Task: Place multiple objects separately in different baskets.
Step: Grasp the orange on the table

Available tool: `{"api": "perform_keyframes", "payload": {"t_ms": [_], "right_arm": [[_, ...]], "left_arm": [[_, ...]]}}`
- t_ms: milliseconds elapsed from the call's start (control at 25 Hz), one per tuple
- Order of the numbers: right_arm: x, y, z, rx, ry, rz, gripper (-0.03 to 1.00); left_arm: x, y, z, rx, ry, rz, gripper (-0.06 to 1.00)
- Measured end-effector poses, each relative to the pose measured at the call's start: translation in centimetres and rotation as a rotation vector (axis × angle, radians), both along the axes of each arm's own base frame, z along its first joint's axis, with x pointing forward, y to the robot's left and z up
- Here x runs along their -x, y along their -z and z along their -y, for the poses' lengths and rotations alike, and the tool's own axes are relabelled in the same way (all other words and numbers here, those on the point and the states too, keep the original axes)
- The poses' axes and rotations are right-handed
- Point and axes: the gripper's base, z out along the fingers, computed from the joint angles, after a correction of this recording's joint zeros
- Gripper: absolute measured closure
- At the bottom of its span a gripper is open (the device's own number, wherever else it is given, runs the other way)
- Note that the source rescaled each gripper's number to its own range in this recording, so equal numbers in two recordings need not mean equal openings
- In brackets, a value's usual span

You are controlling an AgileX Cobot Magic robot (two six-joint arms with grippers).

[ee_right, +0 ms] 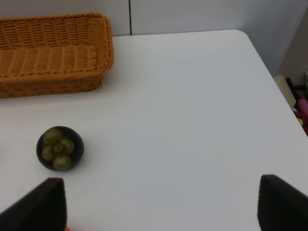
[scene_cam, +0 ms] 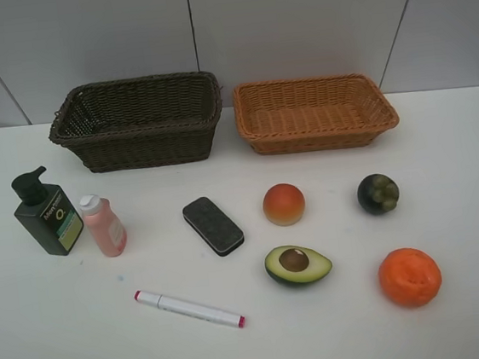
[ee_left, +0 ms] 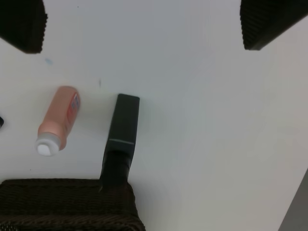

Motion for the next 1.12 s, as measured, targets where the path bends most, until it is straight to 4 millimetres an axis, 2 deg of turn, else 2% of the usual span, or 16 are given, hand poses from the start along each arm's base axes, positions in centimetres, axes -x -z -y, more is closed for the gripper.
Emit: {"api": "perform_keyframes", "payload": {"t_ms": [1120], "right_arm": [[0.00, 0.00, 0.00, 0.000, 0.000, 0.000, -0.03]], "left_arm": [[0.00, 0.00, 0.00, 0.000, 0.000, 0.000, -0.06]]}}
